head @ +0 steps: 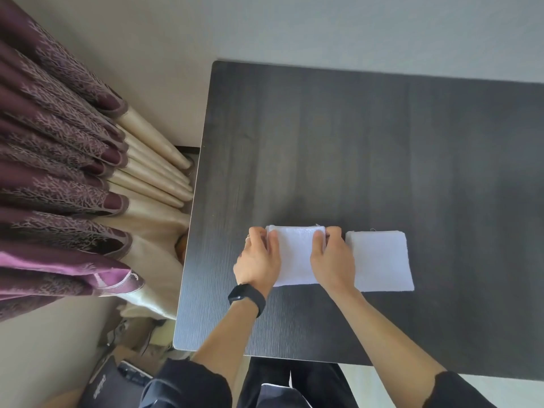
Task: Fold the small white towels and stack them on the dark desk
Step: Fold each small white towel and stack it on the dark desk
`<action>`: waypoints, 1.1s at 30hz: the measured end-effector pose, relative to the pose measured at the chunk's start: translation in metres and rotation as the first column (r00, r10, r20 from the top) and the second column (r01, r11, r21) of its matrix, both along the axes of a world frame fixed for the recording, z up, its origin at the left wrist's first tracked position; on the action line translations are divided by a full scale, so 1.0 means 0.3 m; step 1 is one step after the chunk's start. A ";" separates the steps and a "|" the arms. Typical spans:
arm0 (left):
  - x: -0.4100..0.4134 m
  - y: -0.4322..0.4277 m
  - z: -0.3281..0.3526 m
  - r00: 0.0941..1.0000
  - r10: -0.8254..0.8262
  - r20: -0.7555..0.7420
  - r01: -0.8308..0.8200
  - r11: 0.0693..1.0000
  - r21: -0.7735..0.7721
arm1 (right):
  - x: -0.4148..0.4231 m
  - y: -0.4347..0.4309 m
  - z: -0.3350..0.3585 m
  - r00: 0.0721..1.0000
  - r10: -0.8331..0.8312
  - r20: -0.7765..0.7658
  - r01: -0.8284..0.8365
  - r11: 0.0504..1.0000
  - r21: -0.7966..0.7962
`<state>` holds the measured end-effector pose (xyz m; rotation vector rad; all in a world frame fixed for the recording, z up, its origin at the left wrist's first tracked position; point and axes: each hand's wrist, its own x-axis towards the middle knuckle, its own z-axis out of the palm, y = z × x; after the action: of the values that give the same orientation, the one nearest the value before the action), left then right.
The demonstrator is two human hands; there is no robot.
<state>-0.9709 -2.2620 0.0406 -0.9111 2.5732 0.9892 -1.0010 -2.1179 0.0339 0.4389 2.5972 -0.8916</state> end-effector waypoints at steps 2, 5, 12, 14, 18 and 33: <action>0.019 -0.010 -0.006 0.994 -0.014 -0.111 0.012 1.000 -0.015 | 0.020 0.005 0.021 0.998 0.034 -0.052 -0.032 0.999 0.034; 0.077 -0.016 -0.028 0.935 -0.262 -0.238 0.202 0.947 -0.249 | 0.078 0.034 0.040 0.980 0.132 -0.151 -0.119 0.989 0.091; 0.082 -0.008 -0.088 0.814 -0.581 -0.006 0.536 0.754 -0.378 | 0.107 0.015 -0.021 0.853 0.489 -0.181 -0.423 0.852 0.309; 0.073 -0.020 -0.111 0.809 -0.588 0.028 0.552 0.742 -0.381 | 0.108 0.008 -0.052 0.860 0.496 -0.123 -0.438 0.839 0.323; 0.072 -0.039 -0.149 0.797 -0.603 0.036 0.568 0.728 -0.383 | 0.122 0.017 -0.108 0.860 0.503 -0.084 -0.452 0.829 0.330; 0.038 0.004 -0.047 0.791 -0.587 0.174 0.608 0.718 -0.339 | 0.087 0.030 -0.014 0.859 0.511 -0.033 -0.488 0.837 0.249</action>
<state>-0.9595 -2.2608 0.0264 -0.1047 2.7575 0.2751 -0.9748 -2.1089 0.0295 -0.2406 2.7127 -0.4368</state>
